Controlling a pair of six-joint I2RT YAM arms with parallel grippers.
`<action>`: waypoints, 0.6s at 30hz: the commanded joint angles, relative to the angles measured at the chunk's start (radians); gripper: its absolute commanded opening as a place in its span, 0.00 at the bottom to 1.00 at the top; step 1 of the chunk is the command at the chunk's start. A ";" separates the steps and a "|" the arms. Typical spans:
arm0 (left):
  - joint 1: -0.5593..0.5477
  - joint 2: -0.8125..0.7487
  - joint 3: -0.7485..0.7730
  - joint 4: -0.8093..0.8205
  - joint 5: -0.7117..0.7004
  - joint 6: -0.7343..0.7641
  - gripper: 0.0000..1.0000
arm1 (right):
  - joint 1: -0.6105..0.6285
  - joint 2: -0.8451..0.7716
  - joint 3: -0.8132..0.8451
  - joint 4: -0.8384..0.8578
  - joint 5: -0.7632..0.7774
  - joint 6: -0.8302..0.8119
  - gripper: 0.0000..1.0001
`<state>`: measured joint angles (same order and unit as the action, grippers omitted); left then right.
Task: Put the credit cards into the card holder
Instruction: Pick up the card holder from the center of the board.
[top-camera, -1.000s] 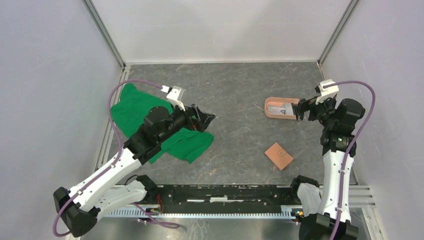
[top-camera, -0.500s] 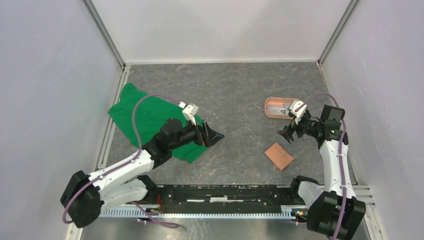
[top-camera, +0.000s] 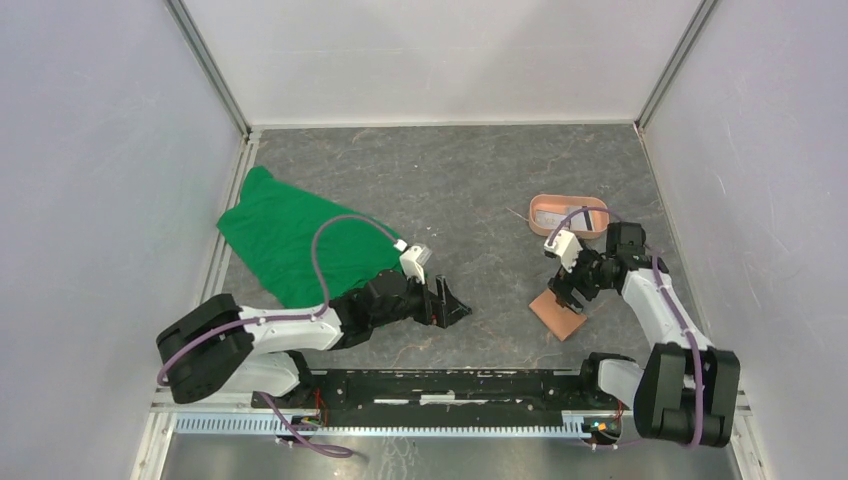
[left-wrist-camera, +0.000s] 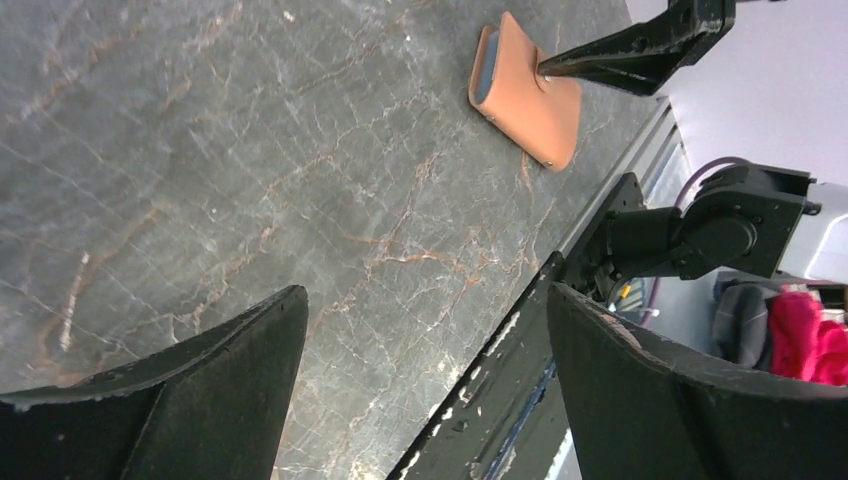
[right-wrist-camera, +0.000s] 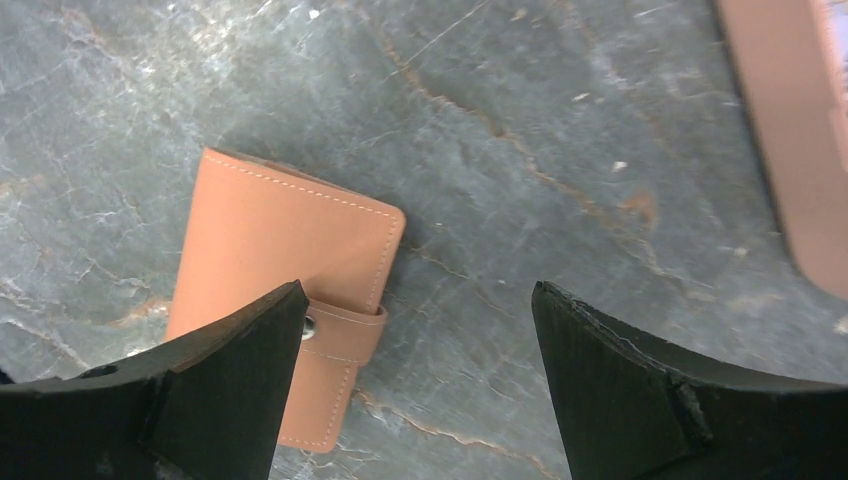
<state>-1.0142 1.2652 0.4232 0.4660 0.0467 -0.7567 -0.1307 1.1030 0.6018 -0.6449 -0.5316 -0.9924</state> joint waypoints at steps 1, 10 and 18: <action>0.002 0.041 -0.035 0.215 0.016 -0.172 0.92 | 0.011 0.082 0.027 -0.077 0.007 -0.014 0.88; 0.001 0.059 -0.051 0.230 0.013 -0.175 0.90 | 0.023 0.226 0.087 -0.097 -0.112 0.053 0.81; 0.000 0.050 -0.093 0.266 -0.011 -0.212 0.84 | 0.027 0.322 0.134 -0.085 -0.155 0.137 0.36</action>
<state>-1.0142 1.3285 0.3557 0.6708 0.0608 -0.9218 -0.1108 1.4063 0.7090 -0.7555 -0.6559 -0.8791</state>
